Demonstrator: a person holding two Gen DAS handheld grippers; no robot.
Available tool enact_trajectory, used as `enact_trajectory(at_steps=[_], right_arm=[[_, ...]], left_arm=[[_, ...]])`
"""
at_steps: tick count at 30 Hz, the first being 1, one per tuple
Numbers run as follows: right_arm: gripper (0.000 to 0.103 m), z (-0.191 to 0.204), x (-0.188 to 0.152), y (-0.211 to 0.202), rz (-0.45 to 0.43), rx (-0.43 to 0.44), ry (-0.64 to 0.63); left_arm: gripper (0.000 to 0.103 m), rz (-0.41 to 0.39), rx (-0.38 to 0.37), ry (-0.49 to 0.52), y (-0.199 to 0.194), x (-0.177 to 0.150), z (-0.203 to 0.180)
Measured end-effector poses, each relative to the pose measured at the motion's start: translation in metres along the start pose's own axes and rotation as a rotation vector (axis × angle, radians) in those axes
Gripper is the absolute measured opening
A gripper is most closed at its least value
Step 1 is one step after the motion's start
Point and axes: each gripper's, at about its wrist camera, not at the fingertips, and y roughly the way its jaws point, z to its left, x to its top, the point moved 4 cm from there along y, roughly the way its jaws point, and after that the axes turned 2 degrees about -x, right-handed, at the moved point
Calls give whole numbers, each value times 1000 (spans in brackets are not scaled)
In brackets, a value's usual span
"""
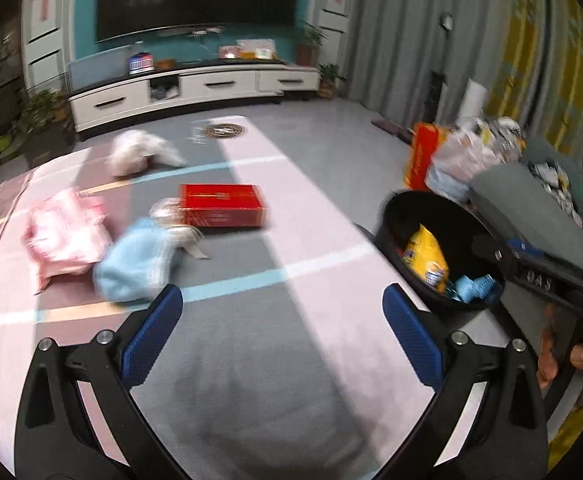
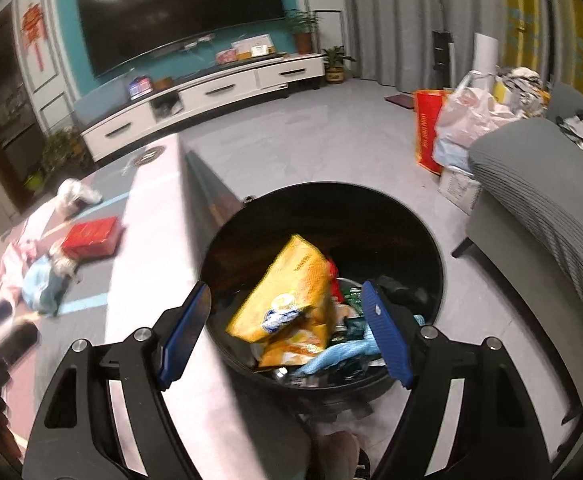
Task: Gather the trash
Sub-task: 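Move both open tools back toward the trash on the mat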
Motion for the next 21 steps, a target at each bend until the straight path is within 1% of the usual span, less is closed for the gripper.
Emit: enact_trajectory(at_steps=[2,4,6,8,11,13,15,16,18,21], right_arm=[[76,10,-1,1,2,13,-26],[76,25,-2,0,0,33,-59],[76,43,-4,-1,-2,69,-91],[76,59,-6,-3,-2,108,-118],[76,86,-9,-3,-1,152,-167],[76,101,-11,-2,6,179,-192],[76,119,-15,1,23,220,-203],[76,125,-16,1,30,235,-204],[76,141,-19,3,46,278,-205],[76,167,-24,5,77,364,-196]], left_arm=[[100,-20,21,-32,-10,2,25],[100,-45,55,-77,-19,4,58],[100,-59,92,-145,-25,6,90],[100,-72,131,-250,-33,8,127],[100,-88,175,-378,-44,0,169],[100,-86,189,-448,-47,-8,190],[100,-71,183,-513,-46,-13,208],[100,-71,175,-525,-46,-14,211],[100,-70,185,-525,-47,-14,218],[100,-77,161,-531,-46,-13,223]])
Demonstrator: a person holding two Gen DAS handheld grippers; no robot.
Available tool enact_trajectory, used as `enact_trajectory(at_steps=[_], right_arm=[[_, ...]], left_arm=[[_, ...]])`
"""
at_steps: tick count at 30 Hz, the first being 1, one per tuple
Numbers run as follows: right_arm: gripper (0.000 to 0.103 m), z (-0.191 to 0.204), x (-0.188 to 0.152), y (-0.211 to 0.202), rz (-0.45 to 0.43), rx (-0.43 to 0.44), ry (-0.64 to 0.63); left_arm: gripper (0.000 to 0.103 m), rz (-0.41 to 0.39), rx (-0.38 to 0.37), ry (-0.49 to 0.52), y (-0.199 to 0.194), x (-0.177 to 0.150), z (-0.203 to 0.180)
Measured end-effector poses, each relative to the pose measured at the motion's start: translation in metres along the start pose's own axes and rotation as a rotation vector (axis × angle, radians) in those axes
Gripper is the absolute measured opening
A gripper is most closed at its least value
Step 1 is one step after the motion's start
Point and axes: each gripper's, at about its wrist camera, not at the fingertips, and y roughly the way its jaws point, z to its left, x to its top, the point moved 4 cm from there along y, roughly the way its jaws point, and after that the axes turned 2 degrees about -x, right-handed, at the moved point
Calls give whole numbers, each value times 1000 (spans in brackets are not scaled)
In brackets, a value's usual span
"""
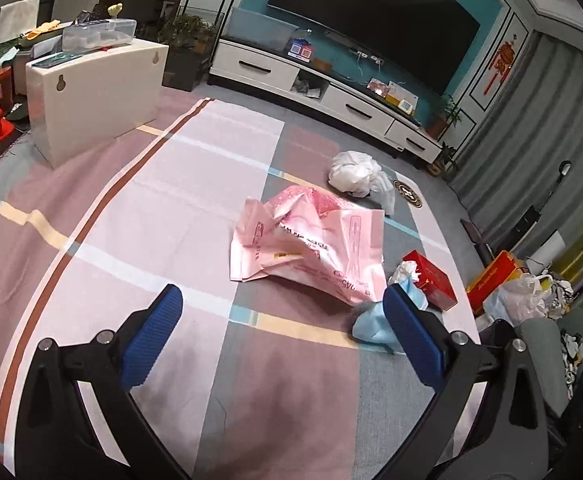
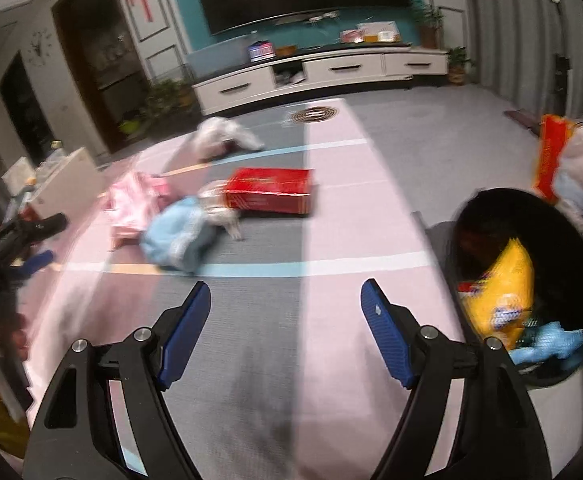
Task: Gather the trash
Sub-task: 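Move both open tools back toward the trash on the mat, then grasp the pink wrapper with the left tool while the right tool grasps the blue face mask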
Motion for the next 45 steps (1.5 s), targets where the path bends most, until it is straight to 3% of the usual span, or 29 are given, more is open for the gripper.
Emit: enact_trajectory(at_steps=[8,12,17,26,30,35,36,37,41,45], right_arm=[[76,41,9,29,46,153,79],[76,53,18,44,59,172,110],[76,70,32,67,77,188,146],[76,76,39,95,103,204,203],[68,80,38,105,117,191,209],[46,81,34,112,142,164,199],[40,82,33,113,148,160,196],[36,82,31,113,156,152,190],[19,83,26,103,155,155,171],[15,79,25,87,136,181,169]], left_arm=[[100,3,-35,-38,8,17,8],[100,13,-53,-44,28,29,9],[100,37,-70,-148,50,32,26],[98,59,-55,-107,81,34,17],[72,89,-56,-93,96,29,14],[52,114,-60,-74,101,21,13],[45,115,-62,-67,101,20,12],[26,115,-67,-63,99,20,10],[21,117,-83,-33,88,21,4],[20,105,-92,-6,69,21,1]])
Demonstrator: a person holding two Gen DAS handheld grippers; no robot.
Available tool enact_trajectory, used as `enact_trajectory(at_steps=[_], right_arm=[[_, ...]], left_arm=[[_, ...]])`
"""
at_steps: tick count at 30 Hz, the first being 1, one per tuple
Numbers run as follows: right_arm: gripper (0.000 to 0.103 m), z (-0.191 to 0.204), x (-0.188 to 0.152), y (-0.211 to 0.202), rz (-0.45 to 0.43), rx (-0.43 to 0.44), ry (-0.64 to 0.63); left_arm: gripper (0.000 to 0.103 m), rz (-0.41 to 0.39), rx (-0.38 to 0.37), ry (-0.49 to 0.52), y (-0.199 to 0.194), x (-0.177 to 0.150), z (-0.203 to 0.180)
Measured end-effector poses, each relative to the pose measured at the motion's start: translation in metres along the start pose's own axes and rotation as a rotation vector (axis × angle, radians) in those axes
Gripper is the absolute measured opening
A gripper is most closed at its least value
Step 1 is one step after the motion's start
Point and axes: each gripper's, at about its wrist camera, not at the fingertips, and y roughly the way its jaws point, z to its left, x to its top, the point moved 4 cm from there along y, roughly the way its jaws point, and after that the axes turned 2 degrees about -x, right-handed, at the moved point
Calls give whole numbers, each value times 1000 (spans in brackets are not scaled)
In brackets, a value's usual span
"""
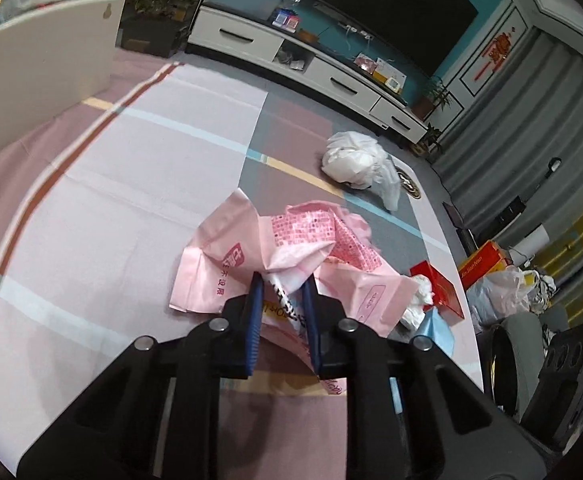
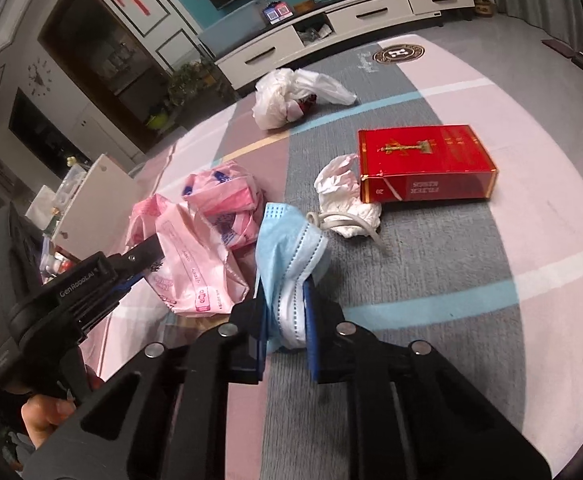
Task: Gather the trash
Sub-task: 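Grasp the pink wrapper with the left tool while the right tool grasps the blue face mask, then carry the pink wrapper and face mask over the black bin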
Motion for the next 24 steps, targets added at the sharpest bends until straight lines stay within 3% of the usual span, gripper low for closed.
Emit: enact_trajectory(at_steps=[5,11,24], right_arm=[[15,2,-5,-24,-21,49,-9],[15,4,-10,-51,-60,49,-51],[15,-26,-11,-101,-196,-181,-147]], left_arm=[[20,-38,-15,-1,-30,-5,-2],[20,-88,-22,54,-70,-20,-12],[20,-44,-69,240,-62,-53,-85]])
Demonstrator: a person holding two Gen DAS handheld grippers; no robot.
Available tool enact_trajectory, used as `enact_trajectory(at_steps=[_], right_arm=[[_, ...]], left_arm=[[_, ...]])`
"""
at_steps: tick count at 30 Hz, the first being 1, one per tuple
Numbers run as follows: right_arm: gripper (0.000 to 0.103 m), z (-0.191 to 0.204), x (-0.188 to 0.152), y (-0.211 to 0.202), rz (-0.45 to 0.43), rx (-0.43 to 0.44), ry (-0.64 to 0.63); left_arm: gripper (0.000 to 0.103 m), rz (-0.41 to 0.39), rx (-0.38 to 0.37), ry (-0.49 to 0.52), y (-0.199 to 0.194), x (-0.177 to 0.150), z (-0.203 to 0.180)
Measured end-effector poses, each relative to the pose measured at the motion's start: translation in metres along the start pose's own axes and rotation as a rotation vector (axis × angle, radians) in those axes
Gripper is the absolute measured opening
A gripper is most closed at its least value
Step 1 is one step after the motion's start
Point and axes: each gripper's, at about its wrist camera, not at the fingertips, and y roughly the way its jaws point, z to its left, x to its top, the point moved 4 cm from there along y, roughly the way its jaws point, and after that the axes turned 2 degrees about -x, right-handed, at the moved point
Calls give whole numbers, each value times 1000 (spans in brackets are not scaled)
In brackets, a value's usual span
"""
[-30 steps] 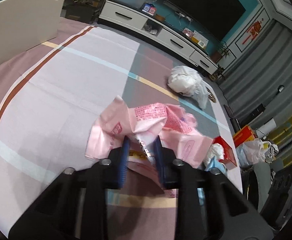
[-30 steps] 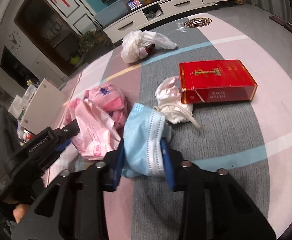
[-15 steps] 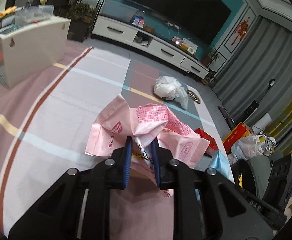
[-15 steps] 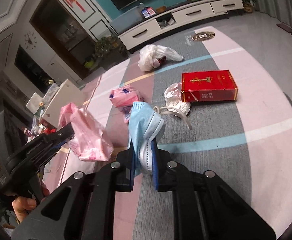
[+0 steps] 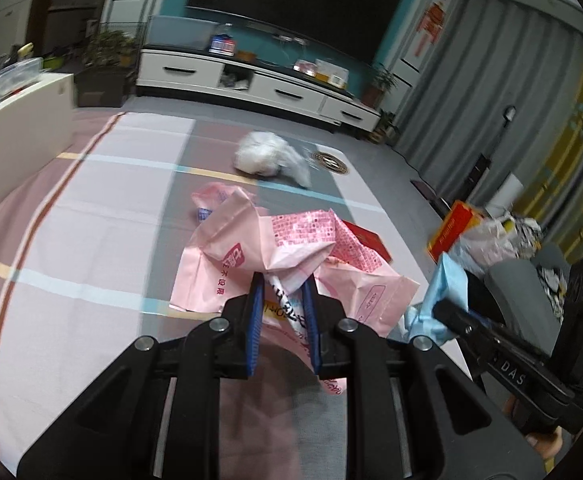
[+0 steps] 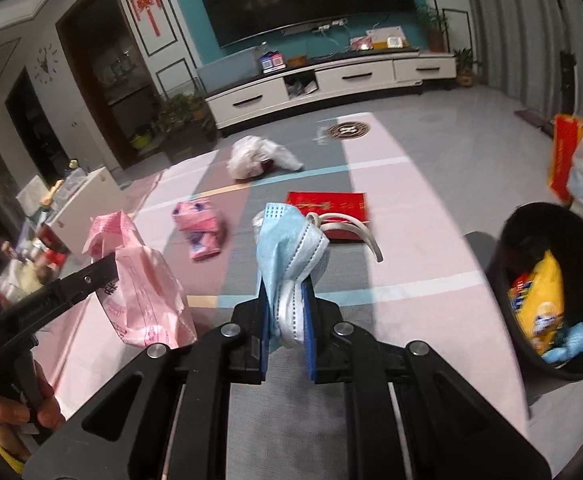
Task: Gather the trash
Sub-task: 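Carry the pink wrapper and face mask over the black bin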
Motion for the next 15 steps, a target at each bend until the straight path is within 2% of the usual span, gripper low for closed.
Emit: enact_trajectory(at_steps=[15], right_arm=[[15,-78,2,-37,-54,-132,47]], left_arm=[[21,59,-91,193,24,-16,-97]])
